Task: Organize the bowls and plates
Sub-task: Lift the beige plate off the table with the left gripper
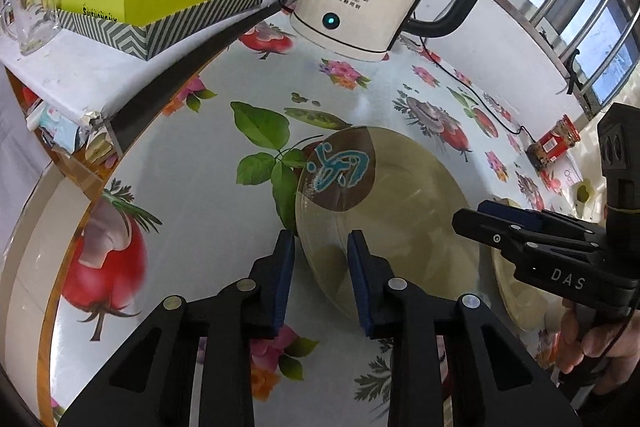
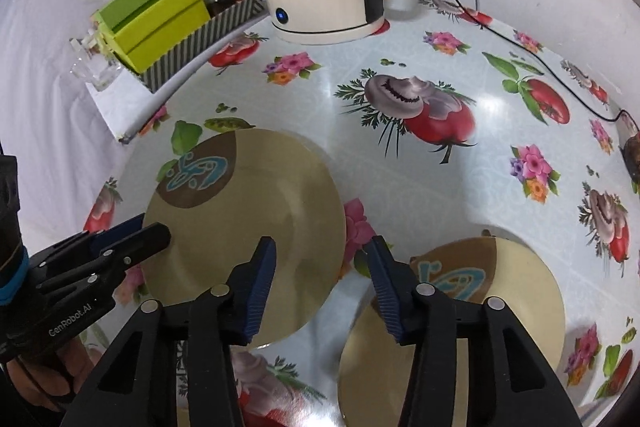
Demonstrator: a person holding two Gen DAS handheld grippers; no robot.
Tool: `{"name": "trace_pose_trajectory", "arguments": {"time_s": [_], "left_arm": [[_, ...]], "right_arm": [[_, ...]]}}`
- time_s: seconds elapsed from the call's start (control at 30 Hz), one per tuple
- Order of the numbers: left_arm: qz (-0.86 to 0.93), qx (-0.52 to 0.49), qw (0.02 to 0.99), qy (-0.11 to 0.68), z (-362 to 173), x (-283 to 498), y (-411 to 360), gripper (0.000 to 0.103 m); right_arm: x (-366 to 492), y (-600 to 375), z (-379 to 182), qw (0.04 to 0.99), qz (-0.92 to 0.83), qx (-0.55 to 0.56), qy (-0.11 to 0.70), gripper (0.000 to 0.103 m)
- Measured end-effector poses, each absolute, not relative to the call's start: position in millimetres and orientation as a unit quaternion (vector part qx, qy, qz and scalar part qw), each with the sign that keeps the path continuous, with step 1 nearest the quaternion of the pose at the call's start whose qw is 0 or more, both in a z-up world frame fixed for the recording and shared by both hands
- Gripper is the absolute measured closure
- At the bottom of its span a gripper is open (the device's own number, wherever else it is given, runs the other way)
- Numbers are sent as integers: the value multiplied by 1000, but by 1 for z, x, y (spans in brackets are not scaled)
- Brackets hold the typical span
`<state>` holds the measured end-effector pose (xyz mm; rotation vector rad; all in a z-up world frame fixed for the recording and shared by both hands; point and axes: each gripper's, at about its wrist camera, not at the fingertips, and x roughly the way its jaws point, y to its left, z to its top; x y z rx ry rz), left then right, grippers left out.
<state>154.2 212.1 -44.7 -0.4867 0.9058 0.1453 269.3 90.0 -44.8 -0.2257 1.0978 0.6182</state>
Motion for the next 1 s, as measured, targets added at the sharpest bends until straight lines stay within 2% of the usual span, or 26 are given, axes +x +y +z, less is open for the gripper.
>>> {"name": "trace_pose_trajectory", "arguments": {"time_s": [0.07,0.2,0.47,0.7,1.0], "left_arm": [[68,-234,868,433,-46,156,212,75],[67,-230,869,434,-46,160,211,76],[81,-238,869,426,-44,158,221,76],[82,-255,865,424,-45,159,225,76],[66,-251,867,426,-46,165,215,76]], "right_arm": [[273,90,-48,800,288,-103,516,58],[277,94,-55,796,290,-105,522,67],[280,97,-57,794,295,-102,522,67],[281,99,-56,794,300,-102,519,74],[283,98,-58,796,296,-94,520,74]]}}
